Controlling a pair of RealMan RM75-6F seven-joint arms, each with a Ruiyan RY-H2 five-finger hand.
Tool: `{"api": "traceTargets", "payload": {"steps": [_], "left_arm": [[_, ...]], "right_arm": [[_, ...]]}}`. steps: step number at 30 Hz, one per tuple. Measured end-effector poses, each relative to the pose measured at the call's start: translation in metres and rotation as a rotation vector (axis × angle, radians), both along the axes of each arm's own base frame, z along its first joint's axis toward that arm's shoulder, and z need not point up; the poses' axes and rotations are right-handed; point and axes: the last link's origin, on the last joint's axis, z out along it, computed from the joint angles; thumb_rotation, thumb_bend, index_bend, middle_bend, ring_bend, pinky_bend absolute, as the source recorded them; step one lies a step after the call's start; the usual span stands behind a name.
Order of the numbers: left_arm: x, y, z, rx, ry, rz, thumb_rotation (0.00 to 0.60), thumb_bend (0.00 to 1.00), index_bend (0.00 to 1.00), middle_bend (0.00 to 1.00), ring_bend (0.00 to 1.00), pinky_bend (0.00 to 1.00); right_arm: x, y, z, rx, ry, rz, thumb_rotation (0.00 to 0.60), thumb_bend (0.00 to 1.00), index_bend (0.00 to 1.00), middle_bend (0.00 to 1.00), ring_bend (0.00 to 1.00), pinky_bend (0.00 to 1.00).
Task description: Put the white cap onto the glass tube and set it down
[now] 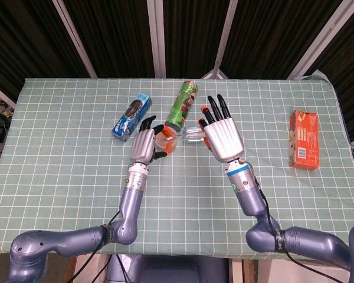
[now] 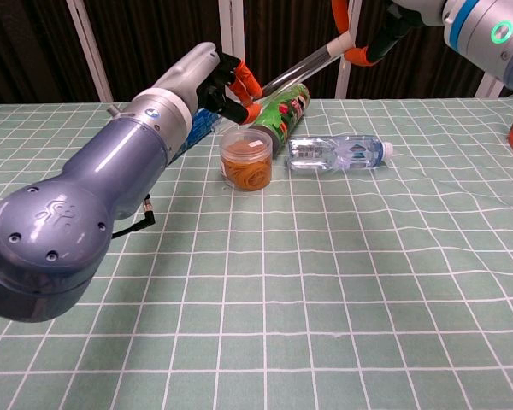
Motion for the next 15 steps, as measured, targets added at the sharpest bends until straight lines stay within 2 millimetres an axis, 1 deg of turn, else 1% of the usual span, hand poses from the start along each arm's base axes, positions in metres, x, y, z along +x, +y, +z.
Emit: {"api": "traceTargets", "payload": {"steps": [10, 11, 13, 15], "left_arm": [[0.0047, -0.0005, 0.0012, 0.007, -0.011, -0.01, 0.6, 0.75, 0.53, 0.45, 0.08, 0.0], [0.0051, -0.0006, 0.0014, 0.007, -0.013, -0.011, 0.6, 0.75, 0.53, 0.45, 0.08, 0.0], [0.0055, -0.0008, 0.0015, 0.007, -0.014, -0.011, 0.6, 0.75, 0.53, 0.45, 0.08, 0.0], [0.0056, -0.0011, 0.0015, 0.008, -0.012, -0.013, 0.6, 0.75, 0.53, 0.45, 0.08, 0.0]], "right_arm": [[0.0003, 0.0007, 0.0028, -0.005, 0.002, 0.002, 0.6, 0.36, 0.69, 0.29, 0.07, 0.0], [0.0003, 0.0008, 0.003, -0.005, 0.003, 0.003, 0.6, 0.36, 0.68, 0.29, 0.07, 0.0], [0.0003, 0.0011, 0.0034, -0.007, 0.006, 0.005, 0.6, 0.36, 0.62, 0.29, 0.07, 0.0], [-0.0003, 0.0013, 0.004, -0.008, 0.011, 0.004, 0.6, 0.36, 0.51, 0.28, 0.07, 0.0]]}}
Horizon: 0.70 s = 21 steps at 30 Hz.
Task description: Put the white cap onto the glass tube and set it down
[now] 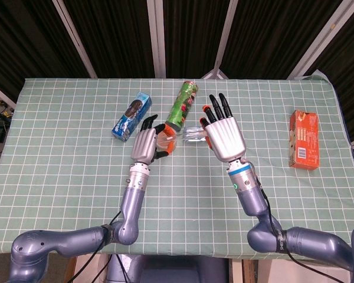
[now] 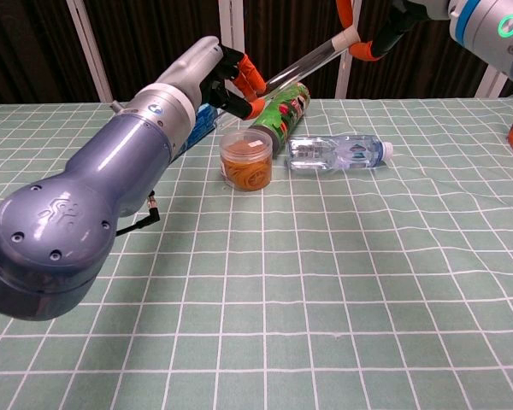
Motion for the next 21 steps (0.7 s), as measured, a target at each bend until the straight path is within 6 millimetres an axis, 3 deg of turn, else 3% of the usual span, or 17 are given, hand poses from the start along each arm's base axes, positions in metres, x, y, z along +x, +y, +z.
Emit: {"api": "traceTargets", "payload": {"steps": [7, 21], "left_arm": [[-0.001, 0.0, 0.002, 0.006, -0.006, 0.003, 0.6, 0.75, 0.53, 0.45, 0.08, 0.0], [-0.012, -0.004, 0.005, 0.007, -0.016, 0.013, 0.6, 0.75, 0.53, 0.45, 0.08, 0.0]], "right_arm": [[-0.004, 0.0, 0.003, 0.0, 0.013, -0.014, 0.6, 0.36, 0.24, 0.2, 0.07, 0.0], [-0.015, 0.003, 0.009, -0.007, 0.015, -0.046, 0.6, 0.36, 0.22, 0.19, 0.07, 0.0]]}}
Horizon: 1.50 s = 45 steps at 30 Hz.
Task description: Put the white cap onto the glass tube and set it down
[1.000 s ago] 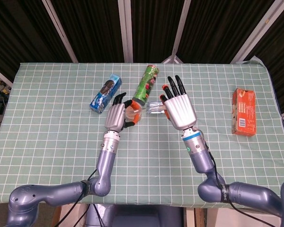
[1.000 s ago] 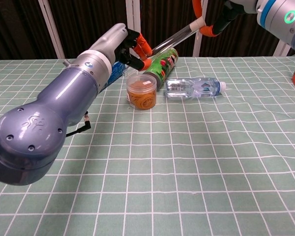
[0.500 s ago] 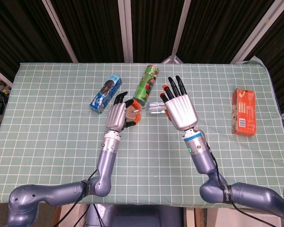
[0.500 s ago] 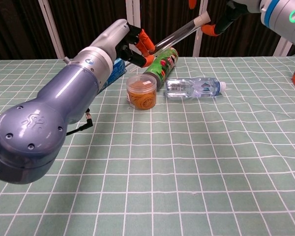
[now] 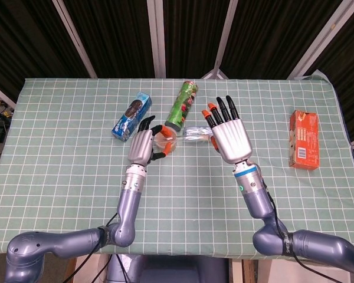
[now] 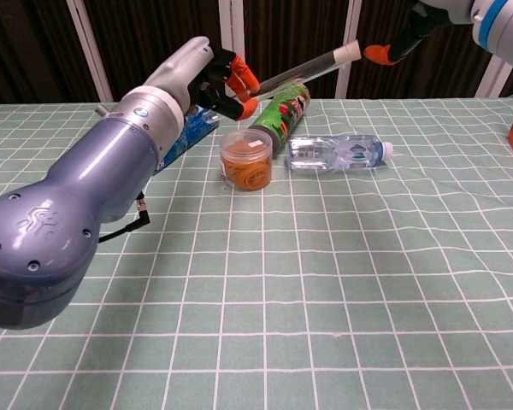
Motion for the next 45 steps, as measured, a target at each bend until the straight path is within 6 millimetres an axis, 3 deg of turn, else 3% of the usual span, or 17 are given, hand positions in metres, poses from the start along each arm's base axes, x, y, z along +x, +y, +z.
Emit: {"api": "traceTargets", "payload": {"steps": [11, 25, 38, 45], "left_arm": [[-0.018, -0.009, 0.006, -0.009, -0.015, 0.02, 0.6, 0.77, 0.53, 0.45, 0.09, 0.0], [-0.026, -0.029, 0.004, -0.04, -0.008, -0.018, 0.6, 0.77, 0.53, 0.45, 0.09, 0.0], [-0.047, -0.057, -0.02, -0.107, 0.065, -0.042, 0.6, 0.77, 0.53, 0.45, 0.09, 0.0], [-0.058, -0.063, -0.039, -0.132, 0.091, -0.026, 0.6, 0.77, 0.53, 0.45, 0.09, 0.0]], "right_arm": [[-0.018, 0.002, 0.008, -0.009, 0.009, -0.039, 0.6, 0.36, 0.22, 0.19, 0.07, 0.0], [-0.031, 0.002, 0.02, -0.032, -0.001, -0.066, 0.6, 0.36, 0.22, 0.19, 0.07, 0.0], [-0.041, 0.002, 0.035, -0.054, -0.008, -0.085, 0.6, 0.36, 0.22, 0.19, 0.07, 0.0], [-0.047, 0.005, 0.041, -0.061, -0.004, -0.095, 0.6, 0.36, 0.22, 0.19, 0.06, 0.0]]}}
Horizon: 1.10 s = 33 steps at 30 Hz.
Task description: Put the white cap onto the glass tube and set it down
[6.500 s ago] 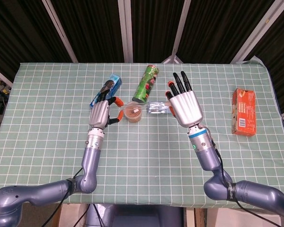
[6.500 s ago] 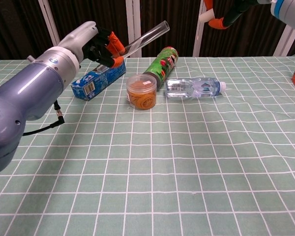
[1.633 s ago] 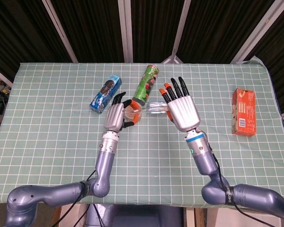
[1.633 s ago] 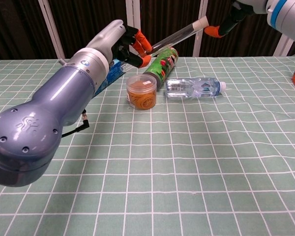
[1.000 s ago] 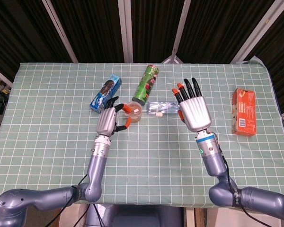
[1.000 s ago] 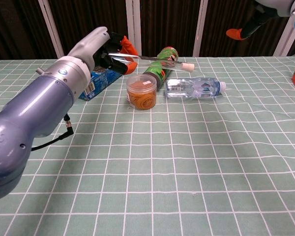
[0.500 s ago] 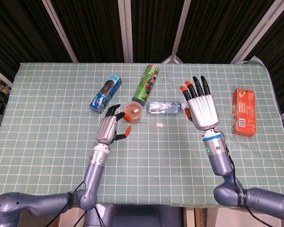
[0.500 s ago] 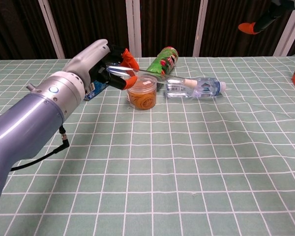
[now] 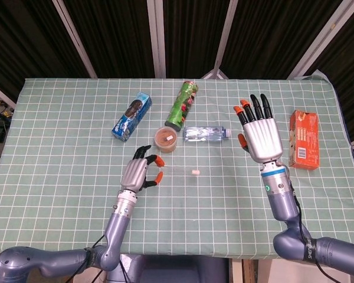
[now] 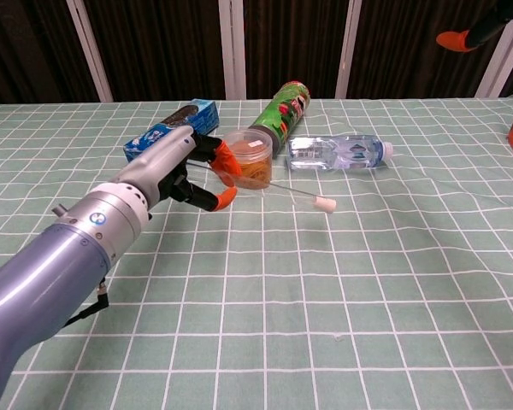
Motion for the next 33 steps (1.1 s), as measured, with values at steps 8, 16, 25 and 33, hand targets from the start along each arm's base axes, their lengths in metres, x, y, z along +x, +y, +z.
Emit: {"api": "traceTargets", "payload": {"steps": [8, 16, 25, 33], "left_arm": [[-0.009, -0.003, -0.021, -0.023, 0.028, 0.018, 0.6, 0.77, 0.53, 0.45, 0.09, 0.0], [-0.016, -0.006, -0.024, -0.028, 0.04, 0.023, 0.6, 0.75, 0.51, 0.44, 0.09, 0.0], [-0.022, -0.007, -0.018, -0.016, 0.069, 0.023, 0.6, 0.47, 0.43, 0.34, 0.07, 0.0], [-0.033, -0.008, -0.004, -0.006, 0.118, 0.032, 0.6, 0.38, 0.37, 0.25, 0.04, 0.0]], "right_arm": [[-0.005, -0.004, 0.008, -0.032, 0.028, 0.019, 0.6, 0.36, 0.22, 0.19, 0.06, 0.0], [-0.008, 0.001, 0.008, -0.019, 0.002, -0.001, 0.6, 0.36, 0.22, 0.19, 0.06, 0.0], [-0.007, 0.005, 0.006, -0.01, -0.007, -0.005, 0.6, 0.36, 0.22, 0.19, 0.06, 0.0], [-0.008, 0.009, 0.004, -0.002, -0.01, -0.012, 0.6, 0.36, 0.22, 0.19, 0.06, 0.0]]}}
